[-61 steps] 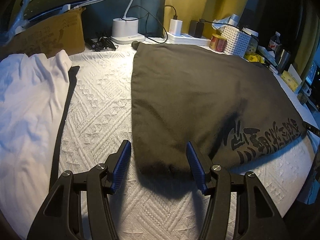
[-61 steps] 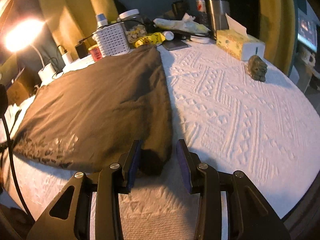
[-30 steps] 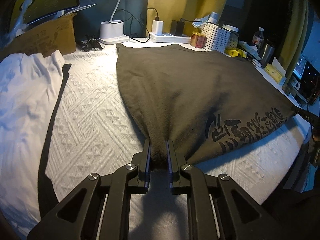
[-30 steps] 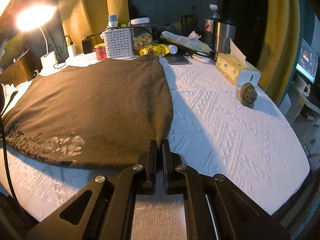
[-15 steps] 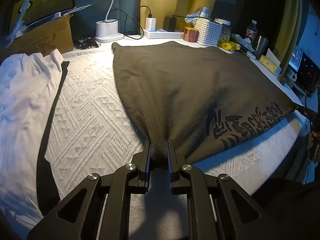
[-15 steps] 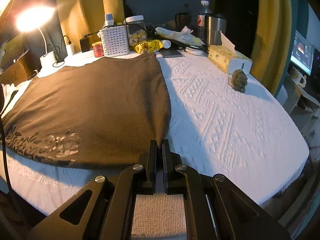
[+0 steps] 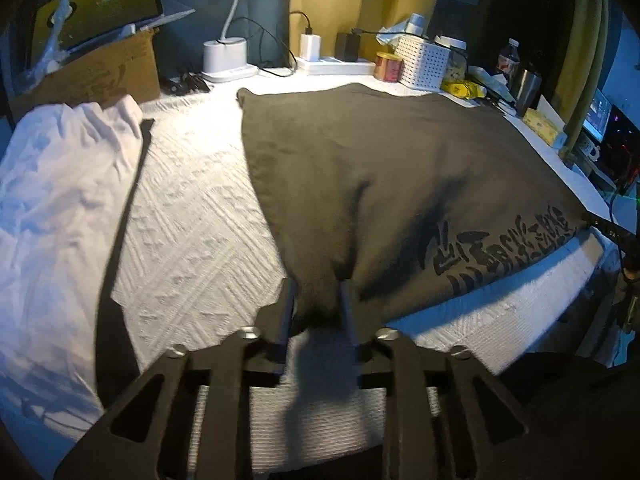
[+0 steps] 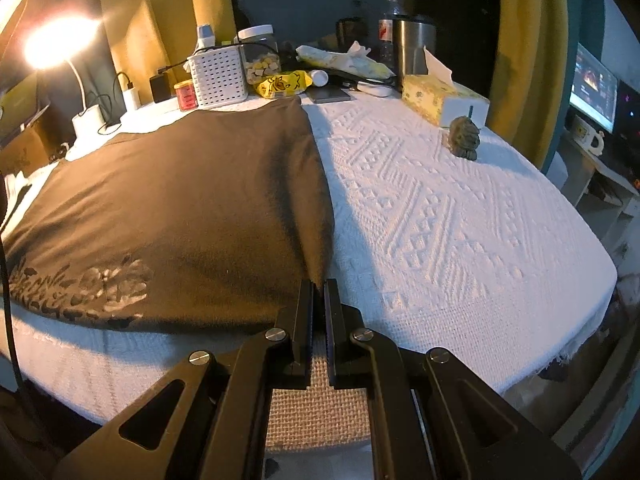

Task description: Fold small clothes

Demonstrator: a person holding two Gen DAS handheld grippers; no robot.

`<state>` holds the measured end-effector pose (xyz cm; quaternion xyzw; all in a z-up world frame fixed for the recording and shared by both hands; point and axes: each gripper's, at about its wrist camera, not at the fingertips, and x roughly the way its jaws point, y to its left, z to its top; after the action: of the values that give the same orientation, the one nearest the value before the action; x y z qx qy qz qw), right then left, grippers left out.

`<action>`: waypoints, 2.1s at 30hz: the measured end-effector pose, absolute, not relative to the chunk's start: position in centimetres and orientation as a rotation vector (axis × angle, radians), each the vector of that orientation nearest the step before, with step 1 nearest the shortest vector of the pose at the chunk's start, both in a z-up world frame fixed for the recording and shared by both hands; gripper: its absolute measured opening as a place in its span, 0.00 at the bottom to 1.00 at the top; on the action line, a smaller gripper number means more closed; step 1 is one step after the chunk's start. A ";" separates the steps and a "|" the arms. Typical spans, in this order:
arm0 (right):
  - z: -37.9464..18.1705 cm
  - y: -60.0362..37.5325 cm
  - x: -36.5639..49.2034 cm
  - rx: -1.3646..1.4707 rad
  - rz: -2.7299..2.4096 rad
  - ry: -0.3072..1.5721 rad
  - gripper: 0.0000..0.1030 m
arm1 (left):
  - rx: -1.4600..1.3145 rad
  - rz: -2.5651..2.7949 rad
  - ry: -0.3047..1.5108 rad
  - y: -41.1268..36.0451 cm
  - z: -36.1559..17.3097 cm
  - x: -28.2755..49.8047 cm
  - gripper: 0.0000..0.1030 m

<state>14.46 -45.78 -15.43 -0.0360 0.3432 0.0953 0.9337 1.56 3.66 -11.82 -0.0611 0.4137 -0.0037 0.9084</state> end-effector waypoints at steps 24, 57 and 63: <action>-14.1 -44.4 18.3 -0.047 0.186 0.724 0.45 | -0.124 0.016 0.874 7.9 -13.2 12.4 0.37; -14.4 -42.3 27.4 -0.106 0.171 0.819 0.04 | -0.168 0.055 0.905 9.8 -12.8 13.6 0.05; -14.4 -42.3 27.1 -0.115 0.135 0.807 0.04 | -0.147 0.077 0.868 10.2 -11.5 13.4 0.05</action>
<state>27.08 -42.35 -14.38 -0.0557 0.3920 0.0656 0.9159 13.36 10.23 -11.54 -0.0714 0.4202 0.0375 0.9038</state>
